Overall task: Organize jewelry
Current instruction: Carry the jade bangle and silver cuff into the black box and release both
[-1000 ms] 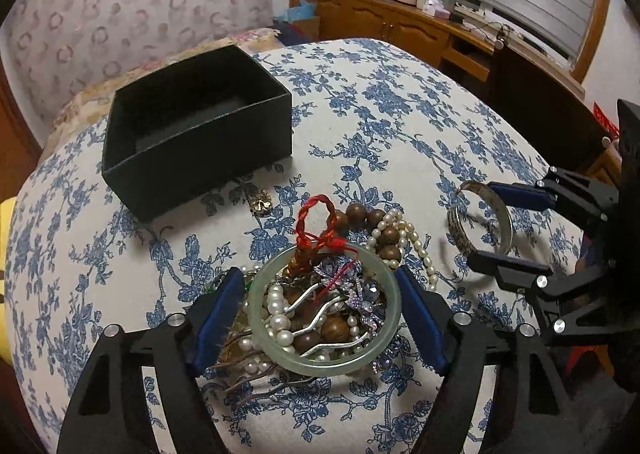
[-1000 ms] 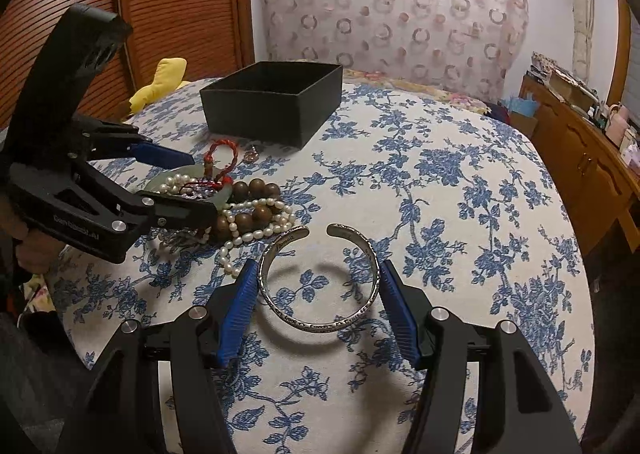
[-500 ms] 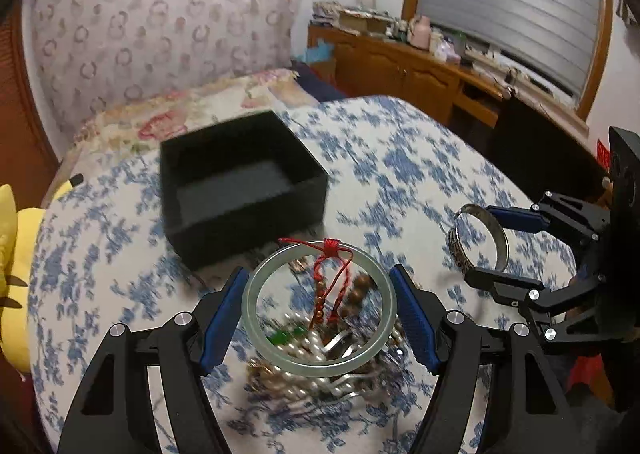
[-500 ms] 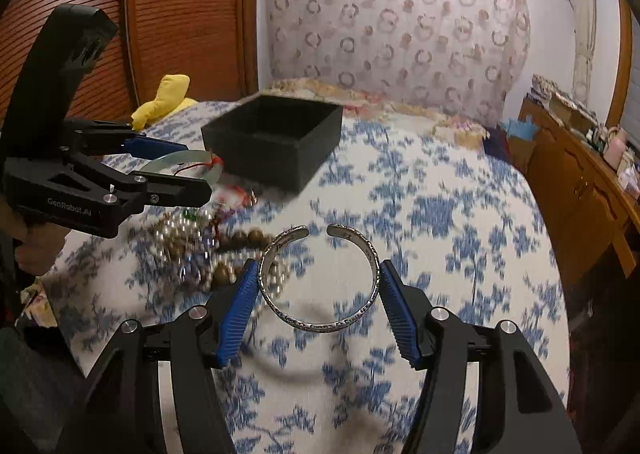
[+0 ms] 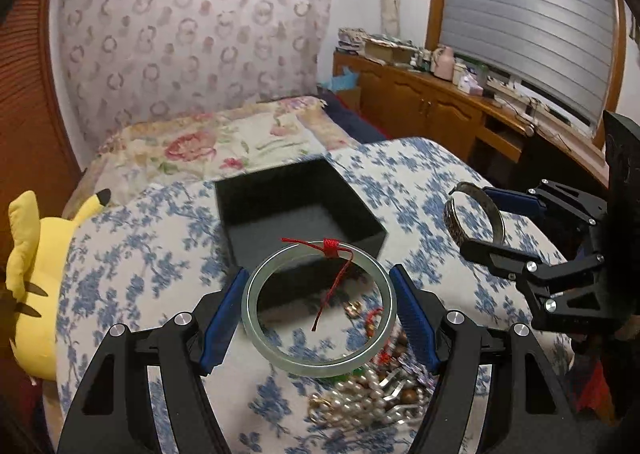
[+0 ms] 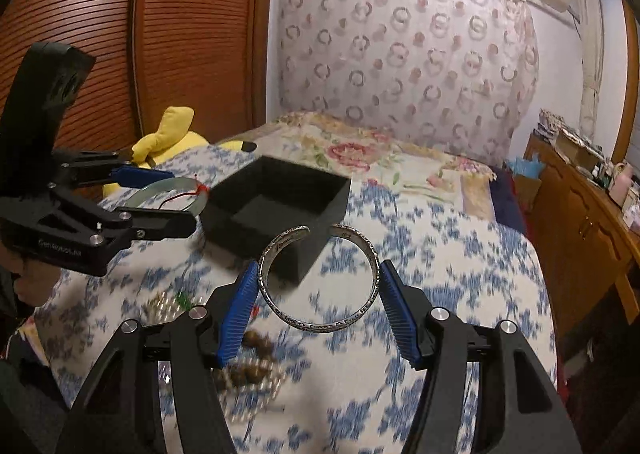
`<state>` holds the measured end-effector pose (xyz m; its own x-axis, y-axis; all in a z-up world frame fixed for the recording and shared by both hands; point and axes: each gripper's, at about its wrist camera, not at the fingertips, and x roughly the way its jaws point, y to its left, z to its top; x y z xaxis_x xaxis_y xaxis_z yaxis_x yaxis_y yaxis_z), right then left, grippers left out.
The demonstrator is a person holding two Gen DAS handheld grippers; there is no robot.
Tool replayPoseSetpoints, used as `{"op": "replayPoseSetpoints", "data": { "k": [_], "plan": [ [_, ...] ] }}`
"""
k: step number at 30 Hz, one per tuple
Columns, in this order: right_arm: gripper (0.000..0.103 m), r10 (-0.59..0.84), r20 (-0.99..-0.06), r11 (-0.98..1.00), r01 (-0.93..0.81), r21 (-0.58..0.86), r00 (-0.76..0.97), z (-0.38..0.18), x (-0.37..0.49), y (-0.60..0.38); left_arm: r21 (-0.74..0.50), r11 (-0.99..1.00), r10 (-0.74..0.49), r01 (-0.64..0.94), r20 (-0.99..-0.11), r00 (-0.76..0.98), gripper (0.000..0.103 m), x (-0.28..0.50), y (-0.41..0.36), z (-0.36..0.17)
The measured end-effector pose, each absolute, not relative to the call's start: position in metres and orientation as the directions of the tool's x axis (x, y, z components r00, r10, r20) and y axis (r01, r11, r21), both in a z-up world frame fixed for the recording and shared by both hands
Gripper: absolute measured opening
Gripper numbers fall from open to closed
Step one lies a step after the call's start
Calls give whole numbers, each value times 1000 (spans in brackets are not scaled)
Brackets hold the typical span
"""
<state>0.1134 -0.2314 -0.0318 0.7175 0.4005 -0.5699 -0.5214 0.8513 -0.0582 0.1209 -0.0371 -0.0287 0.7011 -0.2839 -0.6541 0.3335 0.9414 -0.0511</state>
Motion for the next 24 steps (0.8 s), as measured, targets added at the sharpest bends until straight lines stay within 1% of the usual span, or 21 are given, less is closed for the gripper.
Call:
{"op": "replayPoseSetpoints", "data": {
  "k": [9, 12, 14, 24],
  "plan": [
    [63, 431, -550, 838, -543, -50, 715, -28, 160, -212, -52, 957, -254, 284, -617, 745, 69, 138, -13, -25],
    [63, 457, -558, 833, -553, -4, 693, -27, 178, -204, -62, 961, -249, 268, -614, 749, 69, 146, -4, -25],
    [63, 462, -554, 830, -557, -3, 692, -26, 185, -196, -61, 963, -243, 261, -612, 753, 69, 151, 0, -24],
    [63, 483, -615, 798, -602, 17, 623, -46, 211, -165, -60, 973, -212, 224, -623, 753, 69, 168, 12, -27]
  ]
}}
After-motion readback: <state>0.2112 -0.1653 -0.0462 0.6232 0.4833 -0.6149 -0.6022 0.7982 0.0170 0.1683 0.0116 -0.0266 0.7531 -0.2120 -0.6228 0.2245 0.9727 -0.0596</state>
